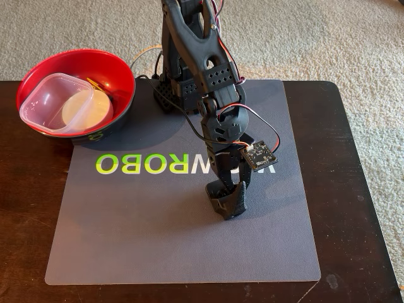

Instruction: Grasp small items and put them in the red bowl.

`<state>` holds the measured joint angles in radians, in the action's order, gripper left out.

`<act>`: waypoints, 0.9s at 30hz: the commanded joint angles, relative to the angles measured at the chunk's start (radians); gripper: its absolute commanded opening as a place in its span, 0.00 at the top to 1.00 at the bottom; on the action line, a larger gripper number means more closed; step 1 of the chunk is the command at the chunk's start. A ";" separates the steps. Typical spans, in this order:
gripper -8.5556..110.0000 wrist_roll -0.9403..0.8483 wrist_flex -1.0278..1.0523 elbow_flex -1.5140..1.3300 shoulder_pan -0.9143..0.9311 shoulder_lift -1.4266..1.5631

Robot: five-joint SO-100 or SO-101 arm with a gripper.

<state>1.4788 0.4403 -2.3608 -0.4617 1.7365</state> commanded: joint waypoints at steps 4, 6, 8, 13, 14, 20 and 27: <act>0.93 -0.127 0.021 0.011 0.032 0.115; 0.93 -0.198 0.049 0.011 0.058 0.199; 0.93 -0.259 0.118 0.011 0.095 0.301; 0.93 -0.347 0.364 -0.003 0.222 0.541; 0.93 -0.362 0.391 -0.011 0.258 0.588; 0.93 -0.399 0.686 -0.002 0.451 0.890; 0.93 -0.420 0.833 0.094 0.663 1.147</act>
<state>1.0630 1.2425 -2.3270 0.1074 2.8072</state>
